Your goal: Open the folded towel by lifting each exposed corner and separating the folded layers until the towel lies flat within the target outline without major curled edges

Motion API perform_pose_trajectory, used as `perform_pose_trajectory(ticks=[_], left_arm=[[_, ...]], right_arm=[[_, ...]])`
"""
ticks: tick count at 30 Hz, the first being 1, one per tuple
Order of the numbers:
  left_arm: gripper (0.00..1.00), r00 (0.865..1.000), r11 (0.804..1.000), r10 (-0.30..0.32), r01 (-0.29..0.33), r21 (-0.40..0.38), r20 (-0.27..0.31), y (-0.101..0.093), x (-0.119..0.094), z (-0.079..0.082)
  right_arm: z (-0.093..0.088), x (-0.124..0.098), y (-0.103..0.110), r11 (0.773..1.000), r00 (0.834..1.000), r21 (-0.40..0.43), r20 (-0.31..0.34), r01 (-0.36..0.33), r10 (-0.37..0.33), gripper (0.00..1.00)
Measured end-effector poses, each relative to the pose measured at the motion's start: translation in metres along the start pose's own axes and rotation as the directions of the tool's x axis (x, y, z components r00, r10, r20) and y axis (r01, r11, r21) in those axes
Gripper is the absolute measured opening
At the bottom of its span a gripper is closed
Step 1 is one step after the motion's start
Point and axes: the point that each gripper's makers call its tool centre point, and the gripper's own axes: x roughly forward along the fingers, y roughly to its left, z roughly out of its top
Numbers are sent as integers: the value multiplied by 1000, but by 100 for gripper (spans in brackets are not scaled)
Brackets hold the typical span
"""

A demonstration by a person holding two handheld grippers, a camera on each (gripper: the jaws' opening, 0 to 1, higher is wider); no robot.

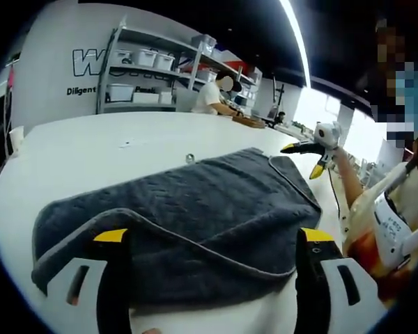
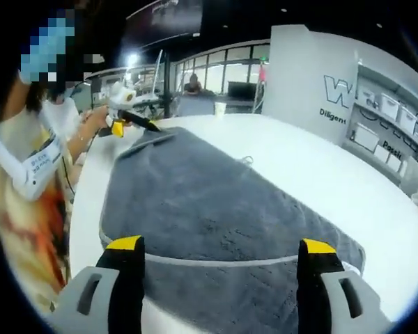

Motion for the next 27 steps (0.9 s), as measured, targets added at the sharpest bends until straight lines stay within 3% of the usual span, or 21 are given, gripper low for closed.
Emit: perform_pose_trajectory(ticks=[6,11,16,22,27], left_arm=[[99,1000,1000,-9,9,7,-8,-2,1,-1],[99,1000,1000,-15,15,17,-15,-5,0,-2],[99,1000,1000,-8,8,14,-14,-2,-1,-1],[99,1000,1000,-10,10,28,-14,-4,-3,0],[99,1000,999,-11,11,33,-15,-5,-3,-1]], right_arm=[[-13,-1,-26,999,997,11,-62,53,-53,84],[-12,-5,-48,995,991,-6,-86,99,-99,81],[-18,-4,-69,995,985,-30,-143,97,-101,62],[-36,4,-80,998,965,-40,-255,48,-57,59],[-42,9,-89,998,958,-39,-282,51,-60,54]])
